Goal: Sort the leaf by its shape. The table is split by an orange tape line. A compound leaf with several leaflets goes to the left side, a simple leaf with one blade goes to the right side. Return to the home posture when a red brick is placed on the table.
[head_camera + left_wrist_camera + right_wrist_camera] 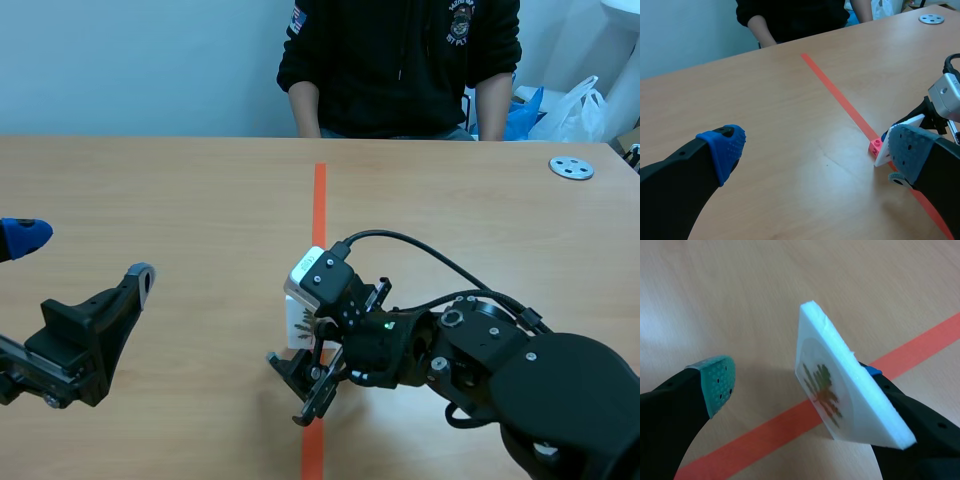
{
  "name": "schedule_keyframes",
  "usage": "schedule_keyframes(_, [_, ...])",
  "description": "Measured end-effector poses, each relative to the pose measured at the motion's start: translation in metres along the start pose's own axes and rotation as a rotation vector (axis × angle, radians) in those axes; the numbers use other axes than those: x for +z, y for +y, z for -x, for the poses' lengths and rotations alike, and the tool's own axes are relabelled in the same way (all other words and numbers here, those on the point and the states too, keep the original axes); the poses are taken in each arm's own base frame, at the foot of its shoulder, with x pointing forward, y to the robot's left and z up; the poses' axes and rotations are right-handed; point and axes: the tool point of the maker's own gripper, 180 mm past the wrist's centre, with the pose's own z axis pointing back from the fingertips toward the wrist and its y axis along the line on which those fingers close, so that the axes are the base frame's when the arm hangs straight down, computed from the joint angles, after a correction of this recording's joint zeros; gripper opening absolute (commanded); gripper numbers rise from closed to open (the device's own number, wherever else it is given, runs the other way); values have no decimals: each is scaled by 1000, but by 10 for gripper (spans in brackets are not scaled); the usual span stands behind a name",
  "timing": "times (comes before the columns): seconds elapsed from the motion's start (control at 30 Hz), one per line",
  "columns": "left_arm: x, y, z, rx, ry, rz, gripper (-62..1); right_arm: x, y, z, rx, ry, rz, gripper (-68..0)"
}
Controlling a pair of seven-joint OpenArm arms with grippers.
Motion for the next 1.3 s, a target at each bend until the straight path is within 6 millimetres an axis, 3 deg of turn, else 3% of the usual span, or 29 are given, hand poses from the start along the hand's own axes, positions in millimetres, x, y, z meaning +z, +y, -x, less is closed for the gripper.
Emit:
schedule_keyframes(0.07, [0, 0, 0, 0, 0, 0, 4, 1, -1, 1, 2, 4, 1, -272])
schedule_keyframes(0.3, [0, 0, 0, 0, 0, 0, 4, 1, -2, 2, 2, 4, 10, -493])
schedule_keyframes(0.57, [0, 0, 0, 0, 0, 0, 4, 1, -6, 1, 5, 4, 31, -628])
schedule_keyframes(1.1, [0, 0, 0, 0, 0, 0, 4, 2, -18, 1, 10, -1, 92, -640])
schedule_keyframes(1.3, [0, 0, 0, 0, 0, 0, 4, 17, -56, -2, -32, -21, 209, -640])
